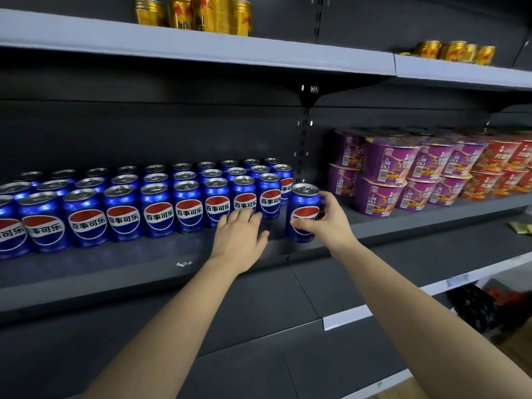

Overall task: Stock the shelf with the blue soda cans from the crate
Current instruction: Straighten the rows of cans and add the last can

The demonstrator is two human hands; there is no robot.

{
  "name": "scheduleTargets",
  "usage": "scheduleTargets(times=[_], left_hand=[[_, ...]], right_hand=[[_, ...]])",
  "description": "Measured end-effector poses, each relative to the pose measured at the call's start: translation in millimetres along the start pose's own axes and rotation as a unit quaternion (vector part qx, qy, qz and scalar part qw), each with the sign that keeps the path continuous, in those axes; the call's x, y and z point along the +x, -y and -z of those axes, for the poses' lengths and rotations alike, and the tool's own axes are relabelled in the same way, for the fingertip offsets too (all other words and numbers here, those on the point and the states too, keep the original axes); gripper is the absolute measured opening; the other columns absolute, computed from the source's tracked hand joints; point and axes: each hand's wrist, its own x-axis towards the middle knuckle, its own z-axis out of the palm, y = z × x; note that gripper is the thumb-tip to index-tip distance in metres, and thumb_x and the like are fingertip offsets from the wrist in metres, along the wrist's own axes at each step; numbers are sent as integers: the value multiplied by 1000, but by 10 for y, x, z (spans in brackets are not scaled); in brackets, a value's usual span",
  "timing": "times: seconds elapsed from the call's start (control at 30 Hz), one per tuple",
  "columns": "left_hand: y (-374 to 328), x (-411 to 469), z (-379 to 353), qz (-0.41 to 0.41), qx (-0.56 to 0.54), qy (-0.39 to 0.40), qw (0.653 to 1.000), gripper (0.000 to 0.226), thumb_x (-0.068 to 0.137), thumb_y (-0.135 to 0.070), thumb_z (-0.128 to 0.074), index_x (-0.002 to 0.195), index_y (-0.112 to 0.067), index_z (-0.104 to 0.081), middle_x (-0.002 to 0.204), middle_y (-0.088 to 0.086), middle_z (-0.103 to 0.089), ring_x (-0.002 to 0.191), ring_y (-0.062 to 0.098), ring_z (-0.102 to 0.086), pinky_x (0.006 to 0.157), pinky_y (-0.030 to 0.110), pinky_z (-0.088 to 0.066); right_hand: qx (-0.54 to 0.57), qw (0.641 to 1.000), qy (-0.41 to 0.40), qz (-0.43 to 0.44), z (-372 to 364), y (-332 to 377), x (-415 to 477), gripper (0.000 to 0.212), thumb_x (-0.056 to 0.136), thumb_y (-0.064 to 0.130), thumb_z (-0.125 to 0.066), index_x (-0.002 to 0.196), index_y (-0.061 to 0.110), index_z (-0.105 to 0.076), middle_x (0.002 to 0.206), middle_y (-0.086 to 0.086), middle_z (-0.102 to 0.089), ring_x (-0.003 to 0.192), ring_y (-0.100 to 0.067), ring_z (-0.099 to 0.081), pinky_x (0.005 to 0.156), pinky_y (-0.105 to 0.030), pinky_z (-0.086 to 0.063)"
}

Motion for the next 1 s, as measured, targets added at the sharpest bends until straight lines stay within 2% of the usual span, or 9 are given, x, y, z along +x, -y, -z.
scheduleTargets(times=[0.27,0.4,0.67,0.8,0.87,0.93,1.0], left_hand=[[-291,502,-138,36,18,-23,999,52,98,-43,-38,144,-21,-37,150,-1,-35,138,18,-29,113,36,-19],[-369,665,-181,62,28,-39,997,54,98,-42,-39,147,-21,-33,154,0,-29,140,19,-23,114,35,-15],[-374,792,-248,90,39,-43,994,56,97,-40,-40,149,-20,-29,156,0,-24,144,19,-17,115,35,-13],[-385,792,-284,88,46,-47,994,56,98,-40,-40,149,-19,-29,156,0,-25,144,18,-16,115,34,-12],[-379,785,-293,90,43,-47,994,56,98,-40,-40,149,-19,-29,156,0,-25,145,18,-16,115,34,-12],[-371,777,-296,88,44,-46,994,57,98,-40,-40,149,-18,-28,156,1,-24,145,17,-15,115,34,-11],[-366,765,-290,83,48,-46,994,57,98,-39,-40,149,-18,-27,157,1,-23,145,18,-15,115,33,-10]], right_hand=[[-31,998,41,24,210,-240,729,72,61,11,-90,120,20,-50,101,11,-64,89,-5,-63,72,-16,-49],[-38,997,68,29,215,-372,1000,70,60,12,-91,118,20,-51,98,13,-64,85,2,-62,68,-9,-47],[-30,994,105,27,103,-617,1252,70,61,12,-90,116,22,-48,106,5,-66,86,4,-61,66,-8,-47],[-49,991,118,47,37,-638,1341,75,63,14,-90,123,19,-46,104,14,-59,89,3,-57,83,-21,-49],[-54,990,116,52,5,-659,1383,77,64,14,-90,127,16,-44,98,21,-50,93,-4,-56,86,-23,-45],[-54,990,117,52,-15,-686,1423,77,66,15,-89,128,15,-43,102,20,-50,100,-9,-57,89,-25,-46],[-49,990,120,49,-38,-726,1471,76,66,16,-89,128,17,-43,113,8,-57,104,-12,-58,91,-27,-47]])
